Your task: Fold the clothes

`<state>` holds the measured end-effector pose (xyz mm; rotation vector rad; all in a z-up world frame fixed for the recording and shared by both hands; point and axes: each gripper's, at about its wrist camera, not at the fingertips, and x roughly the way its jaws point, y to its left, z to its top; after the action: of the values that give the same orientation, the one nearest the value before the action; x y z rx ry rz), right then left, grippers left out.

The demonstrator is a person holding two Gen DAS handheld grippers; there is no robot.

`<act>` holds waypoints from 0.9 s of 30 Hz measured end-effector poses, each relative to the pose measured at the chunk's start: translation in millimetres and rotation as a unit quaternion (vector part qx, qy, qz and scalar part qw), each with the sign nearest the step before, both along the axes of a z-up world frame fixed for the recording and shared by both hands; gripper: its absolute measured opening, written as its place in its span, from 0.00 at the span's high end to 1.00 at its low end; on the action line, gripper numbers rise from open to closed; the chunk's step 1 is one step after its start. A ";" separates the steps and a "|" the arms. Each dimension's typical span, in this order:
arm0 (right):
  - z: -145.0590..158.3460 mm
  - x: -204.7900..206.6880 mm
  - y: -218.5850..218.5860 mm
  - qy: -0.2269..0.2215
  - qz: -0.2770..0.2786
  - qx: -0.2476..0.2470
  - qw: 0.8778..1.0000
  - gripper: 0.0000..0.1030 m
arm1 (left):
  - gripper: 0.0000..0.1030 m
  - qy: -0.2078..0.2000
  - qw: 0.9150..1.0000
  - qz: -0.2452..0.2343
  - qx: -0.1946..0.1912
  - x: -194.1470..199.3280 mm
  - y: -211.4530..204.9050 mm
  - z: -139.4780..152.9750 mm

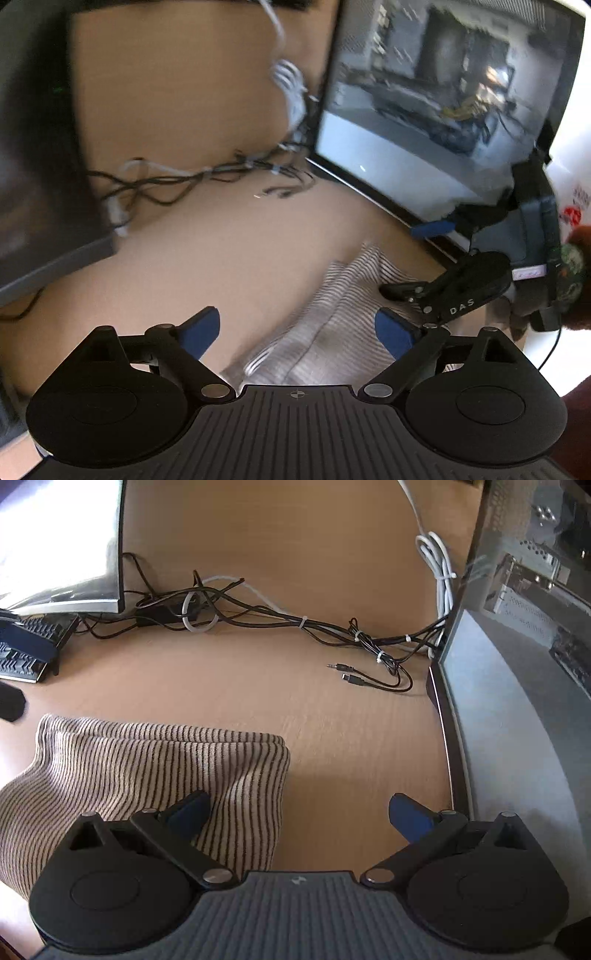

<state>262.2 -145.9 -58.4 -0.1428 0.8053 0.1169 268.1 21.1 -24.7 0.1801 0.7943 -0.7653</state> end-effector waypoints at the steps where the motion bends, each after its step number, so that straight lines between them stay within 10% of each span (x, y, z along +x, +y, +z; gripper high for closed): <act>1: 1.0 -0.4 -1.0 0.002 -0.004 0.005 1.000 0.00 | 0.09 0.005 1.000 -0.012 0.006 5.0 -8.4 -5.0; 10: 22.0 -36.3 -45.0 0.056 -0.059 0.189 0.979 0.03 | 0.06 0.112 0.994 -0.008 -0.009 46.6 -18.7 -53.6; 23: -25.6 -37.4 -33.0 0.164 -0.052 0.287 0.942 0.16 | 0.07 0.163 0.984 0.041 -0.057 49.4 6.8 -61.6; 27: -26.3 -11.7 -29.9 0.151 -0.039 0.272 0.950 0.17 | 0.07 0.163 0.982 0.078 -0.055 35.2 21.2 -59.5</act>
<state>250.4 -175.8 -84.7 0.4399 1.0530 0.2864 303.3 42.2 -84.2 -0.1106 1.0598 -0.6953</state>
